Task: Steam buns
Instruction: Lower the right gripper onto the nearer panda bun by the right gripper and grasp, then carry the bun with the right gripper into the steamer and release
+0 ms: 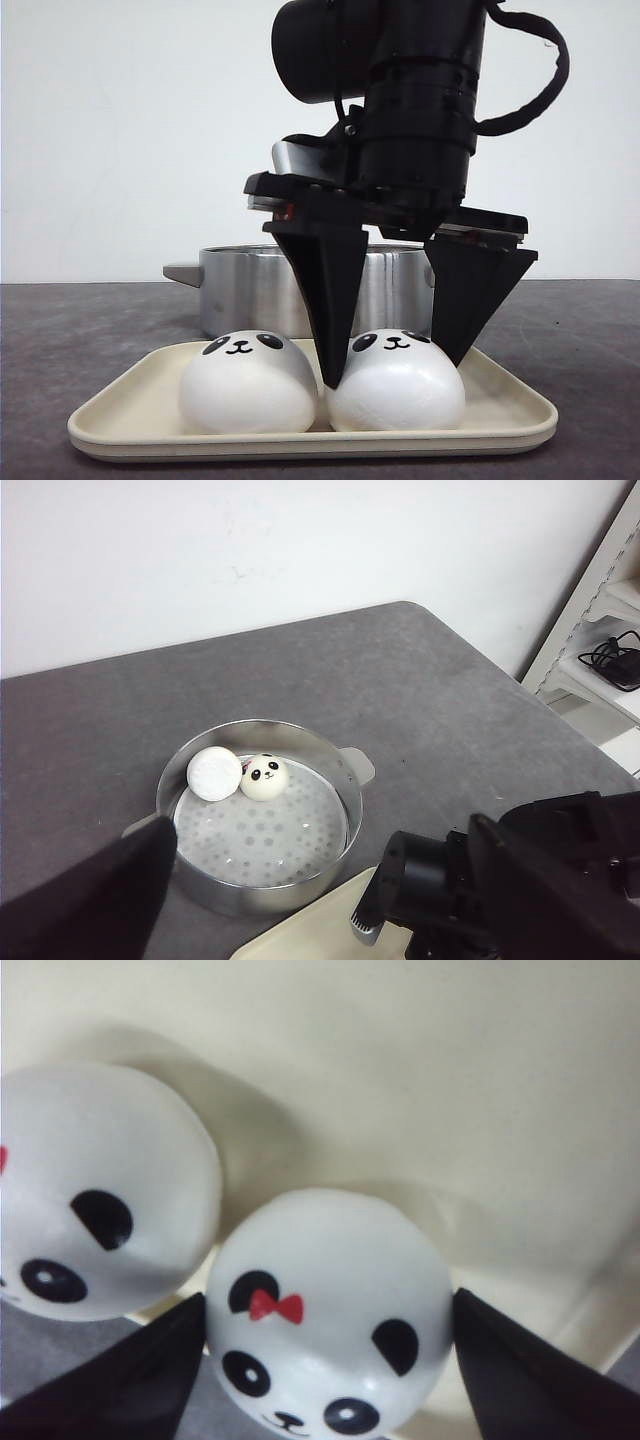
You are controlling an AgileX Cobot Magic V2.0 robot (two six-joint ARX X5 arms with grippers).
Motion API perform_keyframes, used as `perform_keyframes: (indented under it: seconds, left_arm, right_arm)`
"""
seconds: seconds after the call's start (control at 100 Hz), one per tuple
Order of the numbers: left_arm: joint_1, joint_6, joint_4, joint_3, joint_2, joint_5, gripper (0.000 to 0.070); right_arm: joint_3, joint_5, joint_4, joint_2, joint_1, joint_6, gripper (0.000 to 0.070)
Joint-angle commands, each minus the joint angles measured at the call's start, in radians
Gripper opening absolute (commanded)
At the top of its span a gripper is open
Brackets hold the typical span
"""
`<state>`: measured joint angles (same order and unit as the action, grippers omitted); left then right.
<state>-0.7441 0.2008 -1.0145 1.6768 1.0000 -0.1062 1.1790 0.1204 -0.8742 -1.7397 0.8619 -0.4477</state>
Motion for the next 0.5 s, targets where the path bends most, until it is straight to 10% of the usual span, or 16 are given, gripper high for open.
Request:
perform_keyframes:
  seconds: [0.0, 0.13, 0.49]
  left_arm:
    - [-0.009, -0.010, 0.007, 0.018, 0.006, -0.003, 0.0554]
    - [-0.009, -0.010, 0.006, 0.018, 0.005, -0.003, 0.0554]
    - [-0.009, -0.010, 0.003, 0.018, 0.006, -0.003, 0.0554]
  right_arm:
    - [0.010, 0.018, -0.008, -0.039, 0.010, -0.010, 0.0363]
    - [0.010, 0.001, -0.003, -0.046, 0.014, -0.004, 0.0006]
    - [0.114, -0.047, 0.010, 0.165, 0.015, 0.055, 0.0009]
